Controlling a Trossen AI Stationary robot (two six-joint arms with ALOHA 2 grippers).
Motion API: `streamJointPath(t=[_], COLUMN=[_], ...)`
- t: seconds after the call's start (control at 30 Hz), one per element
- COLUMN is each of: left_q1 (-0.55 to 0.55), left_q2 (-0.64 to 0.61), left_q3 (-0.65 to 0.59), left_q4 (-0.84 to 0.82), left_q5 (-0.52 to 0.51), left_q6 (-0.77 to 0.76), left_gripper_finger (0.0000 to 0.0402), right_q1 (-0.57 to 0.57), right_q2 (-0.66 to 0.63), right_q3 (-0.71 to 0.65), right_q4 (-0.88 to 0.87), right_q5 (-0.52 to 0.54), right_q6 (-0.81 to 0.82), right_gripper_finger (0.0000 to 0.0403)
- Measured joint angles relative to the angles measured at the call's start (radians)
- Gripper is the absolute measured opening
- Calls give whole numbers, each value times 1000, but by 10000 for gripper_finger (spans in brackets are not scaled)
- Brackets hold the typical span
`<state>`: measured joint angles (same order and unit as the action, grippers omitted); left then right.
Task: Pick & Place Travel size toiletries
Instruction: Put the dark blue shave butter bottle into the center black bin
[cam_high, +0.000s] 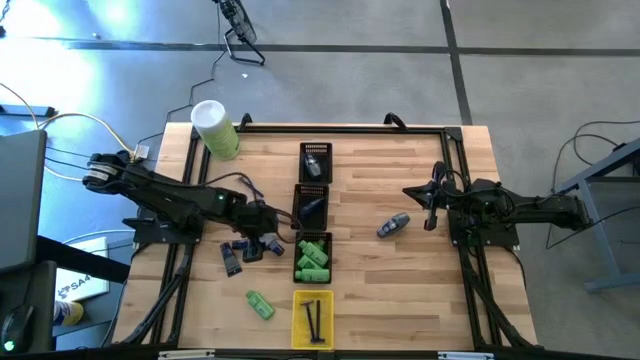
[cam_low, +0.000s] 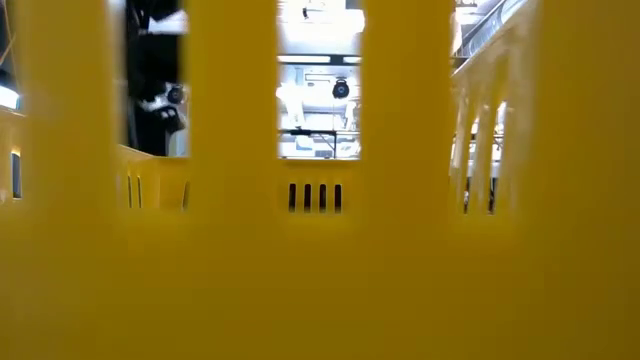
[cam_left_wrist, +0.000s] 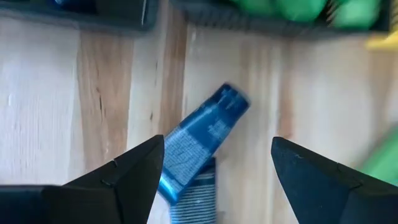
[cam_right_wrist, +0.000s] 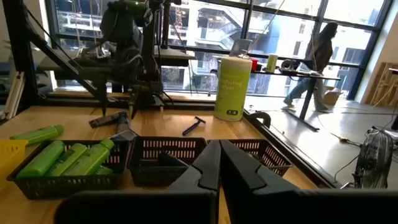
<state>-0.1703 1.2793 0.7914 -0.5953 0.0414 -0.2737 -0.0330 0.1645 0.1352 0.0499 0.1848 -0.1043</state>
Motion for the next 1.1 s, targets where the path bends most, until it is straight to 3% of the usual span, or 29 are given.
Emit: streamJointPath(t=[0.13, 0.67, 1.1], left_q1=[0, 0, 0], left_q2=[66, 251, 299], left_q3=[0, 0, 2], left_q4=[2, 91, 92], left_q5=[-2, -10, -22], left_q6=[83, 148, 236], left_gripper_finger=[291, 291, 291], right_q1=[0, 0, 0], right_q2=[0, 0, 0], right_q3=[0, 0, 0], right_q4=[0, -1, -1], right_q5=[0, 0, -1], right_q6=[3, 3, 29], right_gripper_finger=[2, 2, 2])
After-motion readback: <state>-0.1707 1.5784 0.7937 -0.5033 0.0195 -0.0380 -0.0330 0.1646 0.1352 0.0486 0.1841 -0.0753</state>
